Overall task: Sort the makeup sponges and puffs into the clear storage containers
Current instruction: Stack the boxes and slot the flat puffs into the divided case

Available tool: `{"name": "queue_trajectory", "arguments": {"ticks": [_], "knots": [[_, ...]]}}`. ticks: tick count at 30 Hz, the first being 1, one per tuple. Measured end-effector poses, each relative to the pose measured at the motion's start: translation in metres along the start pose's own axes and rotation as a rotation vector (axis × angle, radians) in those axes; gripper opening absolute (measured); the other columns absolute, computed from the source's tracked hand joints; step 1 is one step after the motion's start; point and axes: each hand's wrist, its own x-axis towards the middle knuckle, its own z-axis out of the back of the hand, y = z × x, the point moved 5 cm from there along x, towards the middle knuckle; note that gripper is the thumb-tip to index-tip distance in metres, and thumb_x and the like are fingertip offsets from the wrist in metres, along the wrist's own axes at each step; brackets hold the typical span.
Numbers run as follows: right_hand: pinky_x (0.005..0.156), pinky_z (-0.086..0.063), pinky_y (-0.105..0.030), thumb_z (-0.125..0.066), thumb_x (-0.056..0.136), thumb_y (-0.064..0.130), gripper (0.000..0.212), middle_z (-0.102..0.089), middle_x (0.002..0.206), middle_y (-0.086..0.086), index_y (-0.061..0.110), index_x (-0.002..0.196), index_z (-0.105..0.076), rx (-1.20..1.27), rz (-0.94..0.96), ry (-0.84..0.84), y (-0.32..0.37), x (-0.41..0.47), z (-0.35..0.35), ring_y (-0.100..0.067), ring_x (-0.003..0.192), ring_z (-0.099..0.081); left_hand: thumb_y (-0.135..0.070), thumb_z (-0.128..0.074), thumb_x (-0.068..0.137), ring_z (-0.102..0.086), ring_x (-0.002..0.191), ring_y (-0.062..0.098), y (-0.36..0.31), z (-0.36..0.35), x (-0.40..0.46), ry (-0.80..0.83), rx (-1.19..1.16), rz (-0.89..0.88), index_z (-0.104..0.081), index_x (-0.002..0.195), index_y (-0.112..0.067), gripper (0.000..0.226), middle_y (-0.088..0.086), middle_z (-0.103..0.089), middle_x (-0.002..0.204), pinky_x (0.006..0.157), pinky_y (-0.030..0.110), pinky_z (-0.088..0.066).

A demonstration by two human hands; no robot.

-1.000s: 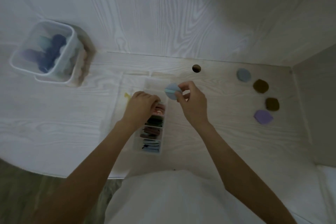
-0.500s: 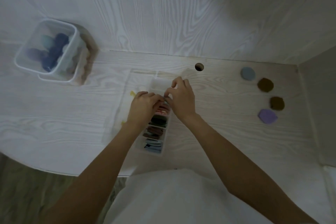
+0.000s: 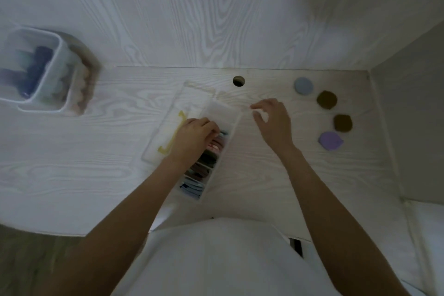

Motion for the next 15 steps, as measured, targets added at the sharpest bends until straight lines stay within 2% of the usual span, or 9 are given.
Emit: {"name": "queue_trajectory", "arguments": {"ticks": [2, 4, 8, 10, 12, 15], "knots": [[0.094, -0.036, -0.031, -0.056, 0.086, 0.006, 0.024, -0.058, 0.117, -0.014, 0.008, 0.108, -0.065, -0.095, -0.051, -0.051, -0.033, 0.016, 0.014, -0.032, 0.108, -0.051, -0.024, -0.051, 0.085, -0.059, 0.061, 0.024, -0.001, -0.002, 0.002, -0.025, 0.024, 0.019, -0.065, 0.079, -0.014, 0.018, 0.002, -0.064, 0.076, 0.067, 0.031, -0.045], [0.104, -0.035, -0.042, -0.054, 0.087, 0.005, 0.030, -0.049, 0.133, -0.019, 0.006, 0.117, -0.061, -0.233, -0.054, -0.026, -0.061, 0.037, 0.018, -0.038, 0.121, -0.044, -0.023, -0.050, 0.084, -0.057, 0.057, 0.025, -0.003, -0.004, 0.004, -0.048, 0.050, 0.036, -0.064, 0.076, -0.015, 0.018, 0.002, -0.064, 0.074, 0.064, 0.032, -0.045], [0.115, -0.013, -0.050, -0.044, 0.097, 0.026, 0.043, -0.011, 0.155, -0.018, 0.018, 0.139, -0.040, -0.515, -0.144, 0.203, -0.104, 0.074, 0.015, -0.045, 0.140, -0.008, -0.024, -0.048, 0.082, -0.056, 0.054, 0.026, -0.010, -0.008, 0.012, -0.046, 0.064, 0.046, -0.065, 0.075, -0.015, 0.020, 0.002, -0.064, 0.074, 0.063, 0.031, -0.045], [0.115, -0.010, -0.050, -0.036, 0.099, 0.035, 0.048, -0.003, 0.156, -0.018, 0.022, 0.144, -0.029, -0.555, -0.206, 0.328, -0.120, 0.082, 0.011, -0.048, 0.139, -0.003, -0.024, -0.048, 0.081, -0.057, 0.054, 0.025, -0.011, -0.009, 0.013, -0.028, 0.071, 0.033, -0.065, 0.075, -0.016, 0.020, 0.002, -0.065, 0.074, 0.063, 0.031, -0.045], [0.111, -0.020, -0.047, -0.037, 0.098, 0.032, 0.047, -0.012, 0.154, -0.019, 0.017, 0.142, -0.030, -0.541, -0.218, 0.351, -0.125, 0.081, 0.010, -0.048, 0.134, -0.015, -0.025, -0.047, 0.081, -0.058, 0.055, 0.024, -0.011, -0.009, 0.013, -0.012, 0.073, 0.026, -0.065, 0.076, -0.016, 0.020, 0.000, -0.065, 0.073, 0.065, 0.031, -0.046], [0.090, -0.034, -0.040, -0.044, 0.094, 0.018, 0.034, -0.041, 0.135, -0.020, 0.005, 0.124, -0.049, -0.572, -0.037, 0.200, -0.102, 0.061, 0.008, -0.038, 0.112, -0.042, -0.023, -0.050, 0.082, -0.059, 0.057, 0.023, -0.011, -0.010, 0.009, 0.005, 0.085, 0.027, -0.063, 0.077, -0.017, 0.015, -0.001, -0.066, 0.072, 0.067, 0.032, -0.046]]}}
